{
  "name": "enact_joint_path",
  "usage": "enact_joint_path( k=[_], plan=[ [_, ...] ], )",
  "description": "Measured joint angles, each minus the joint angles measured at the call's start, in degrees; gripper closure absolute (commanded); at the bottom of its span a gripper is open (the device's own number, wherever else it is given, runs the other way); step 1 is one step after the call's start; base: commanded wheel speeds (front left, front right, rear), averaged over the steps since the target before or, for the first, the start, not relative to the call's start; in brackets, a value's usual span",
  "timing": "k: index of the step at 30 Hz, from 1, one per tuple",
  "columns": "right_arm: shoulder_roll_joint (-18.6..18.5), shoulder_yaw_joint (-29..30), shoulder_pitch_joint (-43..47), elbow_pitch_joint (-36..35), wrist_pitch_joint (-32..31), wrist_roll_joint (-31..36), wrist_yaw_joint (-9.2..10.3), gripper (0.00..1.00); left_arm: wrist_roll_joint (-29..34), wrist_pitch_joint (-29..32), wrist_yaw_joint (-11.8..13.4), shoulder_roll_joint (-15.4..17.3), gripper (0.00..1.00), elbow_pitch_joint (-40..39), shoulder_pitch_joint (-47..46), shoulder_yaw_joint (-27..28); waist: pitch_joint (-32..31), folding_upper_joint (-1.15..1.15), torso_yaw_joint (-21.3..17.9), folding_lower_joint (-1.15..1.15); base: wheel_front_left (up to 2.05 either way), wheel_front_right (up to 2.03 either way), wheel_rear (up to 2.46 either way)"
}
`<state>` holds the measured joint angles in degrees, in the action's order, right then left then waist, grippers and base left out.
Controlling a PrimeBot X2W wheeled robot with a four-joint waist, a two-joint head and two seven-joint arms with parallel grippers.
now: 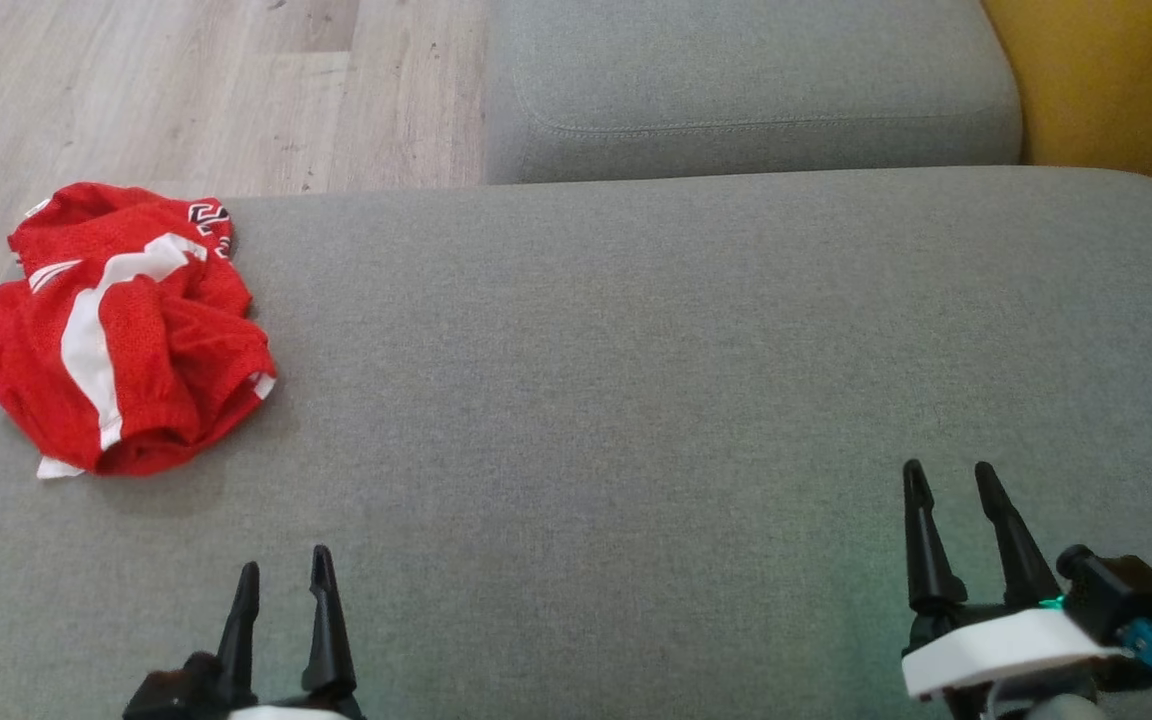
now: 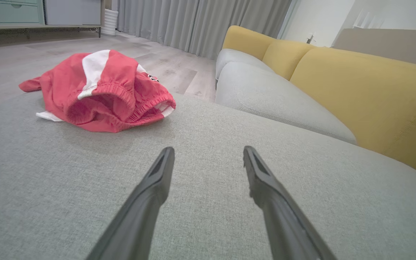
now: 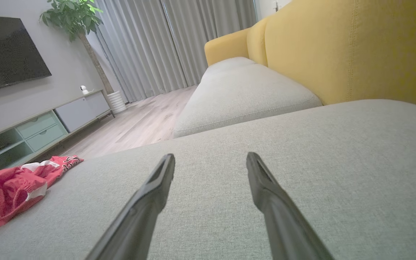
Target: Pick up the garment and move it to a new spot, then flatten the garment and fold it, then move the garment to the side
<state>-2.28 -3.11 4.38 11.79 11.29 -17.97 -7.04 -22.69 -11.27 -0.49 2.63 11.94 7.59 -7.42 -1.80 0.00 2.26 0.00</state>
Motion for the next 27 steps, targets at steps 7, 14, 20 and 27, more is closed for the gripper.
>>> enact_joint_path(
  k=[7, 14, 20, 27],
  plan=[
    [0.0, -0.3, 0.0, 0.3, 0.9, 5.0, 0.00, 0.00, 3.5, -1.0, 0.5, 0.0, 0.00, 1.4, 0.0, -0.3, -0.2, 0.00, 0.1, 0.00, 0.00, 0.00, 0.00],
    [0.0, -1.4, 0.1, 1.2, 2.0, 9.6, 0.00, 0.00, 6.8, -2.2, 1.1, 0.0, 0.00, 2.7, 0.1, -0.6, -0.6, 0.00, 0.2, 0.00, 0.00, 0.00, 0.00],
    [0.0, -1.9, 1.2, 2.1, 2.9, 12.6, -0.01, 0.00, 9.0, -3.0, 2.1, 0.1, 0.00, 3.3, 1.4, -1.5, -0.9, 0.00, 0.3, 0.00, 0.00, 0.00, 0.00],
    [0.0, -1.9, 1.2, 2.9, 2.9, 12.6, -0.01, 0.00, 8.9, -3.0, 2.3, 0.1, 0.00, 4.1, 1.4, -1.6, -1.1, 0.00, 0.3, 0.01, 0.00, 0.00, 0.00]
  ],
)
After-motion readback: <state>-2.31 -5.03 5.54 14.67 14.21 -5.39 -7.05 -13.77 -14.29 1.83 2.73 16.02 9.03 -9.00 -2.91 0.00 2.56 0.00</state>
